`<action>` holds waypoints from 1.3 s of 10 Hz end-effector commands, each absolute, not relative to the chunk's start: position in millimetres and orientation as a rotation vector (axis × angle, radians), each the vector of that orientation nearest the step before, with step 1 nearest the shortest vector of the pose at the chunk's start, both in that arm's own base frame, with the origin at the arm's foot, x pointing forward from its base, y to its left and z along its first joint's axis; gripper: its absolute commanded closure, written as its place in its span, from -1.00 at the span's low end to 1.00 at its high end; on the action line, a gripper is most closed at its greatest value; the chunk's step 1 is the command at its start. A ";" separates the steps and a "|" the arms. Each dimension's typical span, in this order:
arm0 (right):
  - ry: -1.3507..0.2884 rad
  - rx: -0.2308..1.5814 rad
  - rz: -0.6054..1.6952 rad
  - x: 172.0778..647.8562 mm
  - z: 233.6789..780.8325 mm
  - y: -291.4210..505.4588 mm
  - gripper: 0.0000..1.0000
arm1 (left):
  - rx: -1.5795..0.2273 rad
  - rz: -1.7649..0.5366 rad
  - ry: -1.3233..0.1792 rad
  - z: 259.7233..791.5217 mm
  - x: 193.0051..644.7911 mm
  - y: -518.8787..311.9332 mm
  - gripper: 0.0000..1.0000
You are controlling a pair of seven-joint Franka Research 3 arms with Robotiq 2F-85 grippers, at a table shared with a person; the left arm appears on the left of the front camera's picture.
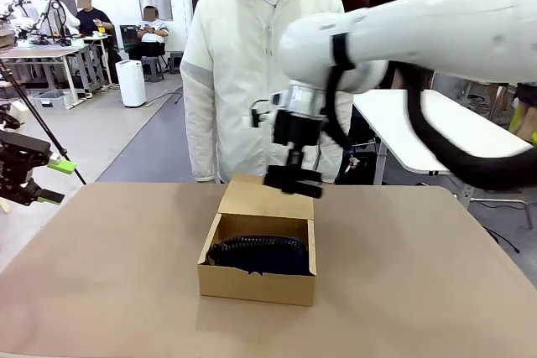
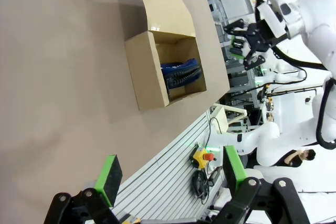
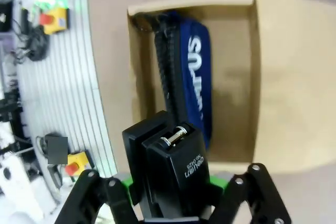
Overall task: Pack the items into the box.
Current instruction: Pick up the item indicated by the person and place it inside the Mailer Box.
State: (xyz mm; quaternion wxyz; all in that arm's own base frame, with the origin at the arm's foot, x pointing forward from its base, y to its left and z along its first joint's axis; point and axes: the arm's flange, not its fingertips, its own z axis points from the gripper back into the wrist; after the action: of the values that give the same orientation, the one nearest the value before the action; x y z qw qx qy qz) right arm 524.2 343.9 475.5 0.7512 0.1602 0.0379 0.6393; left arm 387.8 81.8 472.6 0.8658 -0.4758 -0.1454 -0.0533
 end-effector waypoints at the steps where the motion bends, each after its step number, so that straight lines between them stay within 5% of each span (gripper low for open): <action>1: 0.126 0.357 1.517 559.6 471.0 394.1 1.00 | -1.001 -0.127 -0.304 473.2 385.9 85.1 -1.00; 8: 0.107 0.362 1.502 551.7 454.0 393.5 1.00 | -1.001 -0.127 -0.304 473.2 385.9 85.1 -1.00; 13: 0.196 0.347 1.552 542.2 392.7 403.3 1.00 | -1.001 -0.127 -0.304 473.2 385.9 85.1 -1.00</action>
State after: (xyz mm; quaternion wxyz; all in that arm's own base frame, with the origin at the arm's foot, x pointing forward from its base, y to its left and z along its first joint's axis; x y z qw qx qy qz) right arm 549.1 404.6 395.1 0.7050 0.1705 0.0934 0.6821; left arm 387.7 82.0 472.6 0.8658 -0.4758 -0.1455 -0.0531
